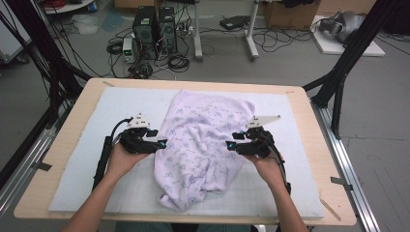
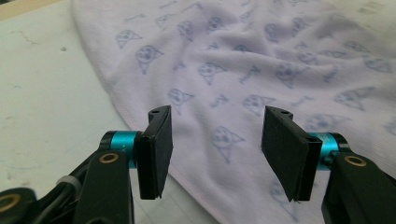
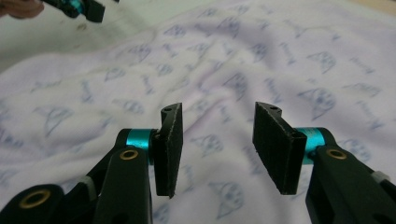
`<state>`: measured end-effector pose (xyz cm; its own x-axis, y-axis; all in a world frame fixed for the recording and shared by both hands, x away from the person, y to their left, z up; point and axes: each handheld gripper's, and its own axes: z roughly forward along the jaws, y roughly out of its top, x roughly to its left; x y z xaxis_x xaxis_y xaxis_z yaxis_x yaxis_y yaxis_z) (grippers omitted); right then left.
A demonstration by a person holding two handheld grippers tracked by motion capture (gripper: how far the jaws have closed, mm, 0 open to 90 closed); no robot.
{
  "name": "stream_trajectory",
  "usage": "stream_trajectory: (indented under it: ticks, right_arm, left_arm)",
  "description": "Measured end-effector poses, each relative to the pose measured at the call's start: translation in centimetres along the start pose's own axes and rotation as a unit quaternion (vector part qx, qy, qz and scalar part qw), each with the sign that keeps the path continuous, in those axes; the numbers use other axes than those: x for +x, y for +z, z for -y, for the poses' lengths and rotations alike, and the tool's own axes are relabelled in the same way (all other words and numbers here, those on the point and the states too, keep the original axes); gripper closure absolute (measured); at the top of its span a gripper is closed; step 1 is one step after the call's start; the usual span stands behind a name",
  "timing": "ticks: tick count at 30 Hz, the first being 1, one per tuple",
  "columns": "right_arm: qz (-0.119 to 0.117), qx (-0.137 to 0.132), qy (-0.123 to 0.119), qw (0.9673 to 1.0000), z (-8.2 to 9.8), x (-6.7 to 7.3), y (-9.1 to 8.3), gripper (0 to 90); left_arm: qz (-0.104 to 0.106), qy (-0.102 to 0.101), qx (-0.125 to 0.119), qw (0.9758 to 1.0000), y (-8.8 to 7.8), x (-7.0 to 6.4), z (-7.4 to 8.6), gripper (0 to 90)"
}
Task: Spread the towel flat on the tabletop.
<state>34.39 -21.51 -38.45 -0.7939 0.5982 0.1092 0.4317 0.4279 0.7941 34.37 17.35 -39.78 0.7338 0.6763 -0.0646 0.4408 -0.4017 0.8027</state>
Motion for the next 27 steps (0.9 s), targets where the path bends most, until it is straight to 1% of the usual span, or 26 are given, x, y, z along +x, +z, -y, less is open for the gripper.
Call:
stream_trajectory:
  ticks: [2, 3, 4, 6, 7, 8, 10, 11, 12, 13, 15, 16, 17, 18, 19, 21, 22, 23, 24, 25, 26, 27]
  right_arm:
    - [-0.004, 0.004, -0.004, 1.0000, 0.5, 0.9, -0.2, 51.4]
    - [-0.009, -0.006, -0.009, 0.9999, 0.9, 1.4, -0.3, 51.4]
    - [-0.012, -0.007, -0.012, 0.9998, 1.2, 1.8, -0.5, 51.4]
    - [-0.017, -0.006, -0.013, 0.9998, 1.9, 2.6, -0.9, 50.7]
    - [-0.021, -0.011, -0.011, 0.9996, 2.2, 2.8, -0.9, 50.7]
    - [-0.028, -0.012, -0.012, 0.9995, 2.7, 3.2, -1.0, 50.5]
    - [-0.034, -0.006, -0.015, 0.9993, 3.7, 4.0, -1.0, 50.2]
    - [-0.039, -0.002, -0.014, 0.9991, 4.1, 4.3, -0.9, 50.1]
    - [-0.041, 0.005, -0.016, 0.9990, 4.6, 4.6, -0.6, 49.6]
    - [-0.039, 0.012, -0.020, 0.9990, 4.9, 4.9, -0.4, 49.5]
    - [-0.048, 0.021, -0.017, 0.9985, 5.6, 5.4, 0.3, 49.7]
    - [-0.047, 0.027, -0.021, 0.9983, 5.8, 5.5, 0.5, 50.0]
    - [-0.046, 0.036, -0.024, 0.9980, 6.0, 5.7, 1.0, 50.4]
    - [-0.046, 0.044, -0.029, 0.9976, 6.1, 5.8, 1.4, 51.1]
    - [-0.047, 0.056, -0.031, 0.9968, 6.2, 6.0, 1.9, 52.3]
    - [-0.047, 0.061, -0.041, 0.9962, 6.3, 6.0, 2.5, 55.7]
    - [-0.049, 0.061, -0.041, 0.9961, 6.3, 6.0, 2.8, 57.5]
    - [-0.045, 0.058, -0.045, 0.9963, 6.3, 6.1, 2.9, 61.6]
    - [-0.042, 0.059, -0.050, 0.9961, 6.2, 6.1, 3.0, 66.0]
    - [-0.040, 0.059, -0.052, 0.9961, 6.2, 6.1, 3.0, 74.0]
    - [-0.044, 0.059, -0.051, 0.9960, 6.2, 6.0, 3.0, 80.4]
    - [-0.050, 0.059, -0.049, 0.9958, 6.2, 5.9, 3.0, 82.5]
  left_arm:
    - [0.009, 0.007, -0.014, 0.9998, -0.5, -0.9, 0.5, 41.9]
    - [0.010, 0.009, -0.013, 0.9998, -0.7, -1.3, 0.7, 42.0]
    - [0.012, 0.010, -0.010, 0.9998, -0.8, -1.6, 0.9, 40.8]
    - [0.024, 0.005, -0.014, 0.9996, -1.1, -2.3, 1.6, 39.5]
    - [0.024, 0.006, -0.016, 0.9996, -1.1, -2.7, 2.0, 39.6]
    - [0.027, 0.006, -0.014, 0.9995, -1.2, -3.1, 2.5, 39.6]
    - [0.036, 0.006, -0.014, 0.9992, -1.1, -3.7, 3.3, 40.3]
    - [0.034, 0.013, -0.004, 0.9993, -0.9, -4.0, 3.7, 41.4]
    - [0.028, 0.024, 0.010, 0.9993, -0.6, -4.3, 3.9, 41.7]
    - [0.031, 0.026, 0.018, 0.9990, -0.3, -4.5, 4.3, 42.7]
    - [0.036, 0.036, 0.037, 0.9980, 0.5, -4.7, 4.8, 48.5]
    - [0.037, 0.040, 0.050, 0.9973, 0.9, -4.8, 5.0, 51.9]
    - [0.034, 0.047, 0.051, 0.9970, 1.2, -4.9, 5.2, 54.5]
    - [0.029, 0.052, 0.045, 0.9972, 1.3, -5.1, 5.2, 57.0]
    - [0.028, 0.055, 0.045, 0.9971, 1.3, -5.0, 5.2, 61.1]
    - [0.027, 0.052, 0.042, 0.9974, 1.4, -4.9, 5.1, 68.1]
    - [0.027, 0.052, 0.042, 0.9974, 1.3, -5.0, 5.1, 74.5]
    - [0.028, 0.055, 0.043, 0.9972, 1.3, -5.0, 5.1, 78.9]
    - [0.025, 0.060, 0.045, 0.9969, 1.3, -5.1, 5.0, 81.3]
    - [0.022, 0.061, 0.044, 0.9969, 1.3, -5.1, 5.0, 82.2]
    - [0.021, 0.064, 0.049, 0.9966, 1.3, -5.1, 4.9, 82.7]
    - [0.019, 0.063, 0.048, 0.9967, 1.2, -5.1, 4.8, 83.0]
